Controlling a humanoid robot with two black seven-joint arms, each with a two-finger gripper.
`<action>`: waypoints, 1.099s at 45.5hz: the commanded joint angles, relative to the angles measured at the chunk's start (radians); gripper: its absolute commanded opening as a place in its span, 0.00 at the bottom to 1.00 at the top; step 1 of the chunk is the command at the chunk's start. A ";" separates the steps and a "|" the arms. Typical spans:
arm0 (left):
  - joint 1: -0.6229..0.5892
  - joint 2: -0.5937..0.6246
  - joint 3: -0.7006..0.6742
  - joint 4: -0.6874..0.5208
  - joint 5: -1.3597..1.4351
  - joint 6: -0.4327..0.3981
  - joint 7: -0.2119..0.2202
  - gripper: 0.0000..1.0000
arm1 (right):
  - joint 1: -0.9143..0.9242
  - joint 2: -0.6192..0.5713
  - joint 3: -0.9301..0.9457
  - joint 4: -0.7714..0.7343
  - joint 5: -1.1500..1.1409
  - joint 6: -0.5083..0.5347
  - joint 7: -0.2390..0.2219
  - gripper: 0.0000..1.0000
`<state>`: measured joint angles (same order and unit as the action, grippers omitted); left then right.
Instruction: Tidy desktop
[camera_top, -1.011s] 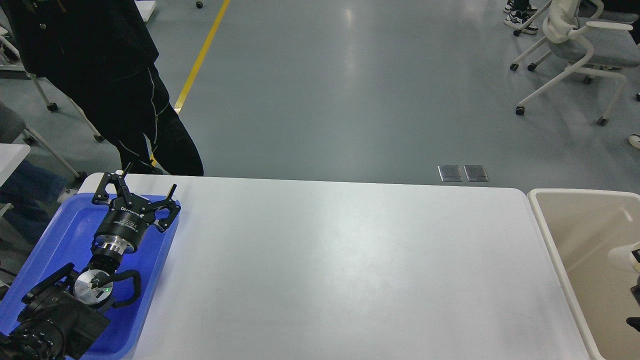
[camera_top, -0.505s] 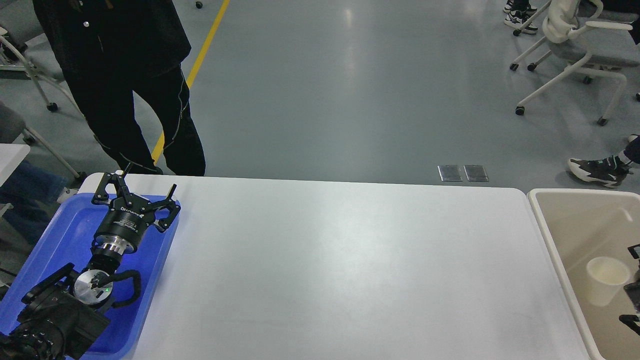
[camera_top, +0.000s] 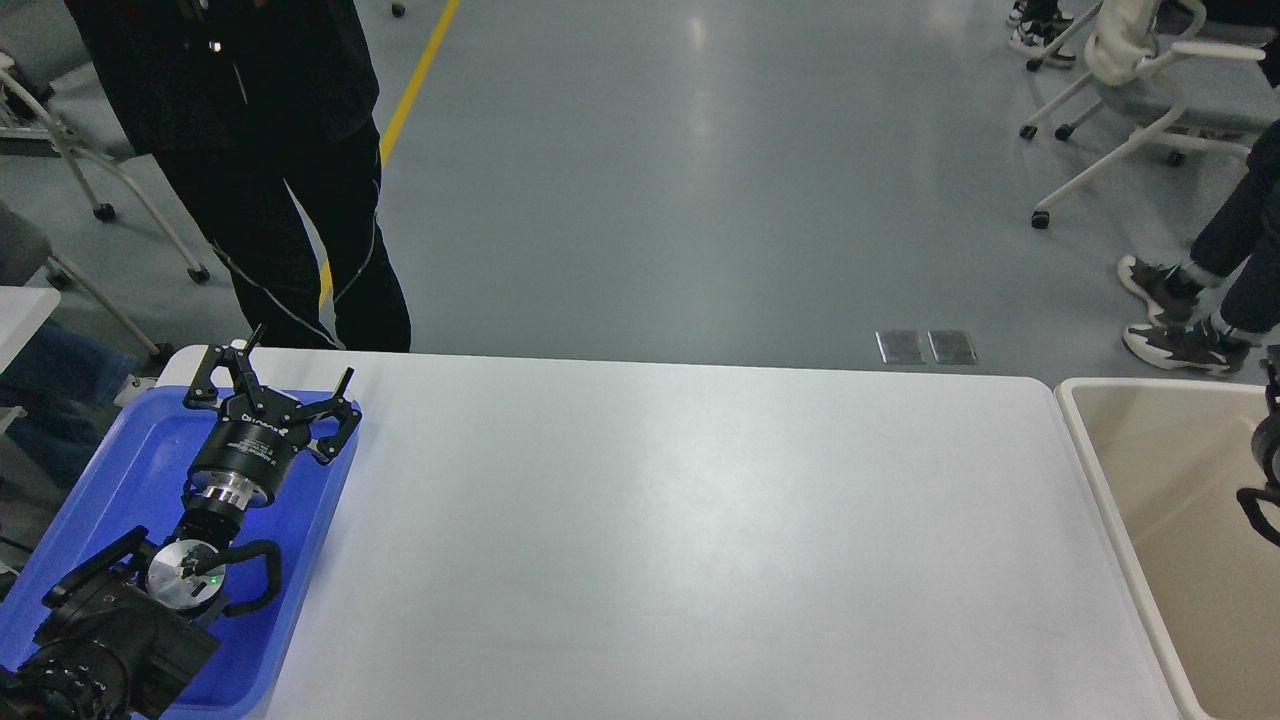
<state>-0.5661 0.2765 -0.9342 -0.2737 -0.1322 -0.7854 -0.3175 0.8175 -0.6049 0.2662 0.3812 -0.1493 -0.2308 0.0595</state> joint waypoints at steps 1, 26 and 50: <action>0.000 0.001 0.000 0.001 0.000 0.000 0.000 1.00 | 0.080 -0.148 0.453 0.335 -0.012 0.005 0.003 1.00; 0.000 0.000 0.000 -0.001 0.000 0.000 0.000 1.00 | -0.198 -0.032 0.855 0.630 -0.015 0.310 0.322 1.00; 0.000 0.000 0.000 -0.001 0.000 0.000 0.000 1.00 | -0.406 0.171 0.726 0.430 -0.016 0.314 0.367 1.00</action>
<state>-0.5660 0.2761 -0.9342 -0.2738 -0.1319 -0.7854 -0.3175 0.4669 -0.5075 1.0503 0.9023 -0.1652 0.0742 0.4075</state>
